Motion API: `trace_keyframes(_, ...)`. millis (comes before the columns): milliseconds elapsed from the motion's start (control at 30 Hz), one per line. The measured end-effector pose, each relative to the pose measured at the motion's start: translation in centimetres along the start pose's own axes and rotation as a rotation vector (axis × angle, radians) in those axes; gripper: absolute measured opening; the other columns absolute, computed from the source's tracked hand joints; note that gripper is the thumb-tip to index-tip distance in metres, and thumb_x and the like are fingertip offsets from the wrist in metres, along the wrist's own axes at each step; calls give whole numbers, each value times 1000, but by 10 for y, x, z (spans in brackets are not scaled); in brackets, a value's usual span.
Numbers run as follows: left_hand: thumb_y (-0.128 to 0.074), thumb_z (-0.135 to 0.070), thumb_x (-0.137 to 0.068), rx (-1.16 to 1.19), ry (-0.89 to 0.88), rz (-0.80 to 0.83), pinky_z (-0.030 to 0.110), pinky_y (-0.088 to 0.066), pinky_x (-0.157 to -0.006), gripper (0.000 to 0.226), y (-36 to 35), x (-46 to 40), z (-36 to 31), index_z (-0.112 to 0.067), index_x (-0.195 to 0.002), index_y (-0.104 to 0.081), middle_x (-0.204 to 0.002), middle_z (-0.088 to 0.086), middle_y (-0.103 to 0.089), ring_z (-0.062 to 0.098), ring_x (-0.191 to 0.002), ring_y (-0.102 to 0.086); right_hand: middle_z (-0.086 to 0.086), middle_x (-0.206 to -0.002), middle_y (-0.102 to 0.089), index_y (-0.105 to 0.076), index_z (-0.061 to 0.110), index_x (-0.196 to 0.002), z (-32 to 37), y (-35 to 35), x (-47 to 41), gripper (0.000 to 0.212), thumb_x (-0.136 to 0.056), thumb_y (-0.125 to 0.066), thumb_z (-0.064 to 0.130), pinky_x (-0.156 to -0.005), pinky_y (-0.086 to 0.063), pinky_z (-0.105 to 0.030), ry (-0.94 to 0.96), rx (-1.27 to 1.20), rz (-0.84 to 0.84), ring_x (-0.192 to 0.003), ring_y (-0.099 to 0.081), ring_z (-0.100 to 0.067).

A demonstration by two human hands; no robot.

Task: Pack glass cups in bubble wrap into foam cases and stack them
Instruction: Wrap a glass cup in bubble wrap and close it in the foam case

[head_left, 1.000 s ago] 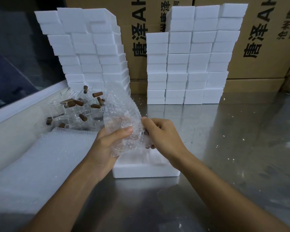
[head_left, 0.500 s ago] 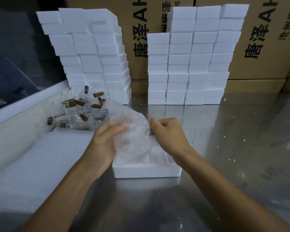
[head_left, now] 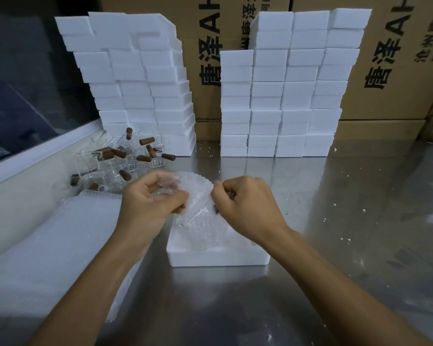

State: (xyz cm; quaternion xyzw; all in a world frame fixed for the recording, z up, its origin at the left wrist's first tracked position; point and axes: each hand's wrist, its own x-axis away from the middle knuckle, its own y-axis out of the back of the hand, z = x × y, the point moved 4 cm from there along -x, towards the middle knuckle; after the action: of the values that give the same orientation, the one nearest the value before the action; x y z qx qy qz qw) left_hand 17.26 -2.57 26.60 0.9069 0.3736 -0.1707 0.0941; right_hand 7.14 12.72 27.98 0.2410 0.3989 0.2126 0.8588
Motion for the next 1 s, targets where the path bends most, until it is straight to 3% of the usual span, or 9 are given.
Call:
trace_keyframes(100,-76,1,-78,-157,-155,71,19,-55,-62,42,-8,6,-11,-38,-63,-75,-70,-12,-72,3,-67,-67,-11,-48,-56,-60,2,-54,0,4,0,47,-95,-52,23,-48,-46,-41,2,-22,-64,-45,-50,-28)
trace_keyframes(167,-67,-22,-85,-219,-238,206,36,-55,-66,28,-15,11,-14,-22,-57,-70,-62,-3,-66,14,-66,-62,-10,-47,-57,-58,4,-51,0,8,0,47,-95,-53,21,-50,-44,-43,10,-24,-119,-45,-50,-28)
trace_keyframes(233,-49,-46,-85,-286,-221,291,52,-45,-70,47,-23,16,-10,-10,-56,-59,-62,7,-55,27,-69,-53,-9,-48,-58,-58,5,-52,2,10,0,48,-96,-51,23,-51,-44,-42,21,-9,-151,-45,-51,-27)
trace_keyframes(333,-52,-61,-89,-363,-221,265,42,-46,-74,44,-29,21,-13,-29,-61,-61,-66,-11,-61,14,-72,-58,-11,-49,-57,-57,3,-55,3,12,-1,48,-98,-50,24,-51,-44,-43,40,-11,-189,-46,-51,-28)
trace_keyframes(500,-81,-32,-71,-201,-112,108,31,-56,-66,19,-17,11,-8,-27,-71,-63,-73,-1,-71,13,-69,-69,-12,-48,-54,-56,0,-56,7,15,1,49,-99,-50,21,-49,-42,-44,88,-92,-249,-44,-51,-29)
trace_keyframes(600,-74,6,-74,-240,-82,94,14,-48,-56,40,-20,11,-1,-30,-56,-70,-60,-7,-68,1,-54,-59,-11,-47,-51,-53,1,-56,12,11,4,48,-99,-49,23,-47,-40,-44,132,-80,-276,-42,-48,-28)
trace_keyframes(667,-69,8,-77,-273,-62,92,9,-45,-52,50,-21,13,2,-35,-51,-70,-60,-15,-69,-3,-54,-59,-10,-46,-48,-52,1,-56,11,7,4,47,-99,-51,21,-46,-38,-44,141,-78,-284,-41,-45,-28)
trace_keyframes(833,-66,-39,-90,-112,-55,142,17,-44,-66,30,-36,21,-1,-13,-75,-66,-72,-2,-61,2,-67,-54,-13,-52,-54,-55,0,-60,-4,7,2,46,-100,-51,23,-50,-42,-45,-6,-213,-309,-48,-50,-30)
trace_keyframes(1000,-74,-62,-73,-256,-232,57,14,-46,-93,34,-43,31,-10,-31,-87,-68,-124,-18,-50,-6,-114,-50,10,-47,-50,-53,17,-53,-9,7,0,47,-99,-54,28,-50,-37,-21,-189,-466,-279,-47,-45,-4)
